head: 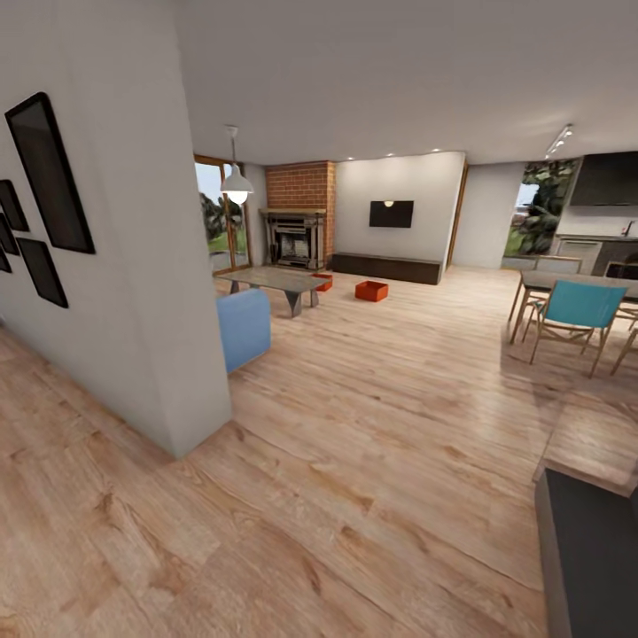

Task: Move the two storage containers from the living room to the garage. In the garage, place one container on the floor and stack the other container on top of it (either order is fine).

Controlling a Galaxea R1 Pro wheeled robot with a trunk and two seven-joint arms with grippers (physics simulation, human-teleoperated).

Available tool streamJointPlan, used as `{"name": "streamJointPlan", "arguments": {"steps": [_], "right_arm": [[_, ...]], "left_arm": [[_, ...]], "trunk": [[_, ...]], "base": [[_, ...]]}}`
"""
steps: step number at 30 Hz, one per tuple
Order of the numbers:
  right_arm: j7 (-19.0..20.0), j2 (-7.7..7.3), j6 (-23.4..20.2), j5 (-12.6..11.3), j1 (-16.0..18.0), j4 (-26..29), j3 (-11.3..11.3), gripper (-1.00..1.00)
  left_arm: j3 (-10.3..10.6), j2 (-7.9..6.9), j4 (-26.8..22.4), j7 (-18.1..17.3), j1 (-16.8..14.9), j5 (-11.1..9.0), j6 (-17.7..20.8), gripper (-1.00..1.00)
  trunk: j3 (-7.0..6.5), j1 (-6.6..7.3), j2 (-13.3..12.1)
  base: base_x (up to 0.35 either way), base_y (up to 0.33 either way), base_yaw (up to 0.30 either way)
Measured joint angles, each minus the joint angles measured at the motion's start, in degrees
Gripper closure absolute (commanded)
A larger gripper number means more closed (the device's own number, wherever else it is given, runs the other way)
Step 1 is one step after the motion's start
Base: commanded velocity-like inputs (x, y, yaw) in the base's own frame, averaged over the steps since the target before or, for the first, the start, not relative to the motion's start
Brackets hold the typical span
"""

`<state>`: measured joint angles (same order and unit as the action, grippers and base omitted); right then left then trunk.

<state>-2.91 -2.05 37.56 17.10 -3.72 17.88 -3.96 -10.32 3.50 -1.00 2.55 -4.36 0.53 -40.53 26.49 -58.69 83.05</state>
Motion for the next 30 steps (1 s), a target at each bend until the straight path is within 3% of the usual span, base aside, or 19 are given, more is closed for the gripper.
{"name": "streamJointPlan", "arguments": {"steps": [3, 6, 12, 26, 28, 30], "right_arm": [[3.73, -1.27, -1.32, -1.45, 1.56, 0.01, -0.09, -1.0], [7.48, -2.92, -5.55, -4.49, 2.79, 0.03, -0.26, -1.0], [12.07, -3.78, -8.67, -8.47, 3.51, -0.03, -0.25, -1.0], [12.18, -3.61, -8.82, -8.84, 3.57, -0.09, -0.02, -1.0], [12.18, -3.61, -8.82, -8.85, 3.57, -0.11, -0.01, -1.0], [12.18, -3.61, -8.82, -8.85, 3.57, -0.12, 0.0, -1.0]], "left_arm": [[0.0, 0.0, 0.0, 0.0, 0.0, 0.0, 0.0, -1.0], [0.0, 0.0, 0.0, 0.0, 0.0, 0.0, 0.0, -1.0], [0.0, 0.0, 0.0, 0.0, 0.0, 0.0, 0.0, -1.0], [0.0, -0.34, -1.3, -0.26, 0.0, 0.05, 0.28, -1.0], [-0.25, -1.95, -1.67, -0.54, -0.01, -0.16, 1.51, -1.0], [0.24, -3.56, -3.1, -3.11, 0.0, -0.12, 5.46, -1.0]], "trunk": [[0.0, 0.0, 0.0], [0.0, 0.0, 0.0], [0.0, 0.0, 0.0], [0.0, 0.0, 0.0], [0.0, 0.0, 0.0], [0.0, 0.0, 0.0]], "base": [[0.318, 0.0, 0.0], [0.318, 0.0, 0.0], [0.318, 0.0, 0.0], [0.32, 0.0, 0.0], [0.325, 0.0, 0.0], [0.326, 0.0, 0.0]]}}
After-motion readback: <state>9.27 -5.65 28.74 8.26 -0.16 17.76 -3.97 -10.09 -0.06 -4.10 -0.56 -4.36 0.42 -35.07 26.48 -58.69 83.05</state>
